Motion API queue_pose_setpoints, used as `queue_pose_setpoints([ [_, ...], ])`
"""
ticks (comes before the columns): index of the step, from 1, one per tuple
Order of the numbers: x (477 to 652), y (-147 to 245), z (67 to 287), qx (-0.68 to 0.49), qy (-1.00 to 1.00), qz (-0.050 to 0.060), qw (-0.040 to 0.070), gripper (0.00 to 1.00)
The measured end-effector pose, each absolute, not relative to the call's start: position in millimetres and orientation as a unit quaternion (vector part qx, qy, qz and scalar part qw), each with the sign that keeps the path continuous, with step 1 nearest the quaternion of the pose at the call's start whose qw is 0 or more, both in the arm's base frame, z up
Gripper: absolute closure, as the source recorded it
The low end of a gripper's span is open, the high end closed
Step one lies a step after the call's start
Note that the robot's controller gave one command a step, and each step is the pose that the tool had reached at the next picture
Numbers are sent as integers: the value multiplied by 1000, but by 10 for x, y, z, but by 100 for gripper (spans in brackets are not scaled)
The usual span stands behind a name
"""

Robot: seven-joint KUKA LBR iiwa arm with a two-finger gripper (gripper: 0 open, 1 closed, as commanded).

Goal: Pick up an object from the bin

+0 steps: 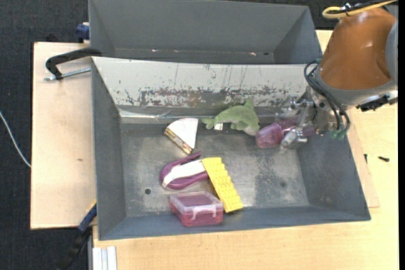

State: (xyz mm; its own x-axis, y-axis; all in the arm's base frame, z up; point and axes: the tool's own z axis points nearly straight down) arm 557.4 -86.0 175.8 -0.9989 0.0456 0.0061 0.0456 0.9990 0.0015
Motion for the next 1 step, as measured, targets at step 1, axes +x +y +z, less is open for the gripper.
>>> queue_pose_setpoints([
  [1,5262,-1015,2362,0,-1000,-1,0,100],
])
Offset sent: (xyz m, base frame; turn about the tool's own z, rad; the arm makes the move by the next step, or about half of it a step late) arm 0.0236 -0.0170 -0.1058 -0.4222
